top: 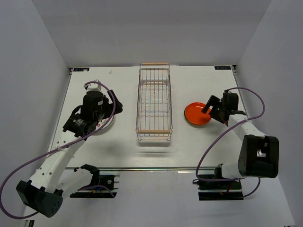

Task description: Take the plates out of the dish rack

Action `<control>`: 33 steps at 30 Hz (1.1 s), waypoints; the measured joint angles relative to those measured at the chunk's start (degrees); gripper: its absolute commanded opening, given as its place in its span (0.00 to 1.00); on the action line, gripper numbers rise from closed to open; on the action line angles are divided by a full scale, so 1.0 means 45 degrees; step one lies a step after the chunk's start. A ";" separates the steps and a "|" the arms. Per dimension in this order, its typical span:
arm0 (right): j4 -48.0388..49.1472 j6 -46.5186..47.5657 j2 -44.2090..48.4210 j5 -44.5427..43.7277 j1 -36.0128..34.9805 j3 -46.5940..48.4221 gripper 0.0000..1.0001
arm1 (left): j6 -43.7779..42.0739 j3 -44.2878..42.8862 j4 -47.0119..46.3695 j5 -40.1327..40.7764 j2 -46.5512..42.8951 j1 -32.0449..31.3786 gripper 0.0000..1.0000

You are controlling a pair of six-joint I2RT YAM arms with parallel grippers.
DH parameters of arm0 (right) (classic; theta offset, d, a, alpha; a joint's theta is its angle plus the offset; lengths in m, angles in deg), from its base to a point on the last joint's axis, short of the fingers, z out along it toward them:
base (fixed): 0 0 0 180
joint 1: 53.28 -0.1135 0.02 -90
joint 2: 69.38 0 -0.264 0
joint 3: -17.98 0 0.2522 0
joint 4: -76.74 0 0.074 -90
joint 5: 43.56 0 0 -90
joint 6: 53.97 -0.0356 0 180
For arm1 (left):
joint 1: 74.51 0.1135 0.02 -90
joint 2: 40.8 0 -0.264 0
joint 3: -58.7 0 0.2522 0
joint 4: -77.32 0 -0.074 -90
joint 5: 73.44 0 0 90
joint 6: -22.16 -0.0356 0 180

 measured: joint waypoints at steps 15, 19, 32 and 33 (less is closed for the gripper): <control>-0.2560 0.0330 0.5260 0.0612 -0.0010 0.1996 0.89 | -0.0121 -0.0816 0.0466 0.0797 -0.0345 0.0010 0.98; -0.2793 0.0408 0.6713 0.1185 -0.0015 0.1982 0.89 | -0.0121 -0.1219 0.0928 0.1428 -0.0491 0.0015 0.98; -0.3147 0.0622 0.7650 0.1481 -0.0010 0.1545 0.89 | 0.0112 -0.1190 0.1515 0.2603 -0.1399 0.0000 0.98; -0.3147 0.0627 0.7669 0.1477 -0.0015 0.1535 0.89 | 0.0117 -0.1185 0.1549 0.2633 -0.1413 0.0000 0.98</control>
